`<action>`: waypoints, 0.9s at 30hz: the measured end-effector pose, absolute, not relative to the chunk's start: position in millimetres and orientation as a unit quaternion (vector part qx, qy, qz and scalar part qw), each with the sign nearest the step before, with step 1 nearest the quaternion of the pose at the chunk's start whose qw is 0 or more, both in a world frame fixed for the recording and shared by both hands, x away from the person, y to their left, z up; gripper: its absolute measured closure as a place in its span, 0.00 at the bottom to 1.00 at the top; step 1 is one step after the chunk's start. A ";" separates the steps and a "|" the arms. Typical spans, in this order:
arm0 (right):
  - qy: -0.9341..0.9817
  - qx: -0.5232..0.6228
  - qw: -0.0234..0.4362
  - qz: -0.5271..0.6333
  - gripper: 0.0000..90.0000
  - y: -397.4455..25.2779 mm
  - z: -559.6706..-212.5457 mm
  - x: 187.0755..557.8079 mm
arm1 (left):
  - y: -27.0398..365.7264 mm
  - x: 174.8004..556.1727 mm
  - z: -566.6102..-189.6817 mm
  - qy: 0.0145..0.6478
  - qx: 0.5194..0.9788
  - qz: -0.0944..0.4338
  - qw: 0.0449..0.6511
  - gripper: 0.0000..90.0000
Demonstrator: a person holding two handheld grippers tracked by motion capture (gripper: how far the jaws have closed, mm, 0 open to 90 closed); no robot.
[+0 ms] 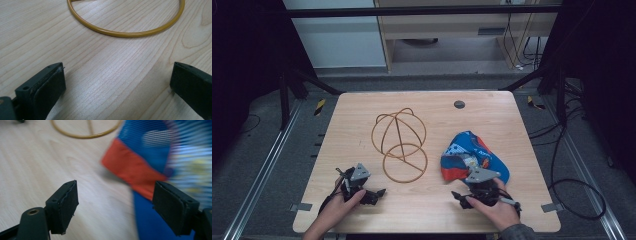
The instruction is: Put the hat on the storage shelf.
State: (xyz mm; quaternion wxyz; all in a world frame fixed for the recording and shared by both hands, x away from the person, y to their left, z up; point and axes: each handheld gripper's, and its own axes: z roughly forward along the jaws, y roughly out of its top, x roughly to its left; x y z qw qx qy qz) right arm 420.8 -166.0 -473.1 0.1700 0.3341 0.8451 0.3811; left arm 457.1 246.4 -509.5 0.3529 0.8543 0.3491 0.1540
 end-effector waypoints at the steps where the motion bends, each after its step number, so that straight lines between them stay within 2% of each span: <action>1: 0.842 0.339 0.181 0.378 0.24 -173.8 -466.3 421.2 | 246.5 457.3 -509.4 0.348 0.855 0.155 0.352 0.00; 6: 0.834 0.371 0.191 0.361 0.24 -209.7 -443.6 432.1 | 246.6 457.2 -509.3 0.348 0.855 0.154 0.352 0.00; 8: 0.837 0.374 0.193 0.351 0.23 -213.8 -441.0 435.7 | 246.6 457.2 -509.3 0.348 0.855 0.154 0.352 0.00; 10: 0.842 0.381 0.184 0.335 0.17 -221.0 -434.5 446.6 | 246.6 457.2 -509.3 0.349 0.855 0.155 0.352 0.00; 14: 0.852 0.381 0.180 0.310 0.17 -222.8 -430.0 458.0 | 246.6 457.2 -509.3 0.349 0.855 0.154 0.352 0.00; 27: 0.871 0.385 0.134 0.274 0.29 -220.4 -414.0 494.9 | 246.5 457.0 -509.3 0.349 0.855 0.154 0.351 0.00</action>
